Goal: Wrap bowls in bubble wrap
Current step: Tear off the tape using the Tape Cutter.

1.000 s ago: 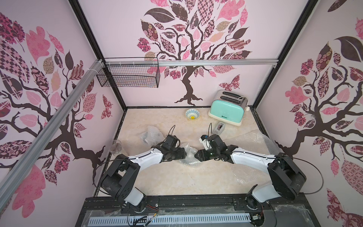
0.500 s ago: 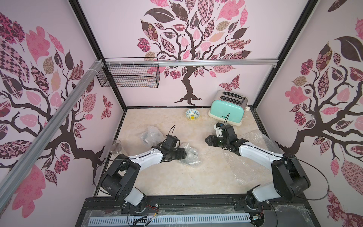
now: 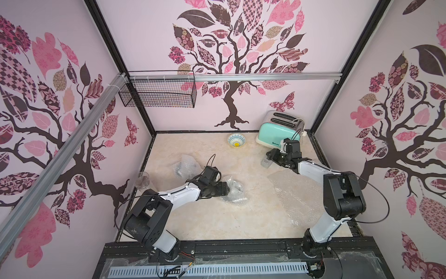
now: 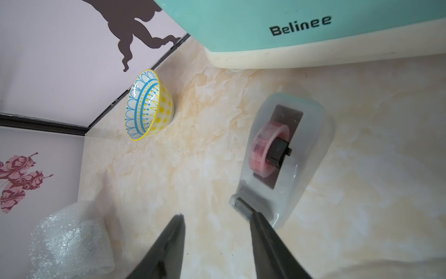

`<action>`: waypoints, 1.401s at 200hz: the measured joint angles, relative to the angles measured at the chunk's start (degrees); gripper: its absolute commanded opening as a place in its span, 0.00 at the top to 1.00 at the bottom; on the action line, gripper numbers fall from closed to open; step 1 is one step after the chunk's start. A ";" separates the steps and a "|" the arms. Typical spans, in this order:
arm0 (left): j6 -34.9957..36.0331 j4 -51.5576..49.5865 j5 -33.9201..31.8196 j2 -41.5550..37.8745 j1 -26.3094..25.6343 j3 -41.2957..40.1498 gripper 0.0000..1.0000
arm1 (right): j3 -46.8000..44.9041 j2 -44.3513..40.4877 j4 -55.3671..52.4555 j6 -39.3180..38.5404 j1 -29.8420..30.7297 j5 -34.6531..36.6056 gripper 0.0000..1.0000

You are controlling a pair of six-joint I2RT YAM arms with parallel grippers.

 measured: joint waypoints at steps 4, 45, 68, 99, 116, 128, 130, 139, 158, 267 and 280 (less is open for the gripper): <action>0.00 0.02 0.02 0.00 0.00 0.00 0.24 | 0.70 0.83 0.02 0.07 -0.09 -0.24 0.52; 0.17 0.17 0.07 0.00 0.00 -0.11 0.24 | 2.01 4.52 0.09 0.79 -0.44 -1.05 0.52; 0.20 0.22 0.15 0.00 0.00 -0.11 0.24 | 2.01 5.44 -0.07 0.79 -0.44 -1.33 0.52; 0.20 0.24 0.17 0.00 0.00 -0.11 0.24 | 1.92 6.08 -0.07 0.87 -0.52 -1.51 0.52; 0.20 0.24 0.20 0.00 0.00 -0.13 0.24 | 1.90 6.23 -0.02 1.11 -0.57 -1.60 0.52; 0.22 0.24 0.20 0.00 0.00 -0.13 0.24 | 1.90 6.58 0.02 1.49 -0.59 -1.73 0.52; 0.22 0.24 0.20 0.00 0.00 -0.13 0.24 | 1.90 6.64 0.02 1.55 -0.59 -1.75 0.52; 0.22 0.24 0.20 0.00 0.00 -0.13 0.24 | 1.90 7.06 0.02 1.92 -0.59 -1.92 0.52; 0.26 0.24 0.20 0.00 0.00 -0.13 0.24 | 1.88 7.72 0.35 2.47 -0.63 -2.91 0.52; 0.37 0.24 0.24 0.00 0.00 -0.13 0.24 | 1.03 10.45 7.28 8.79 -2.69 -10.49 0.63; 0.37 0.24 0.24 0.00 0.00 -0.13 0.24 | 0.72 10.60 8.13 9.46 -2.84 -11.28 0.66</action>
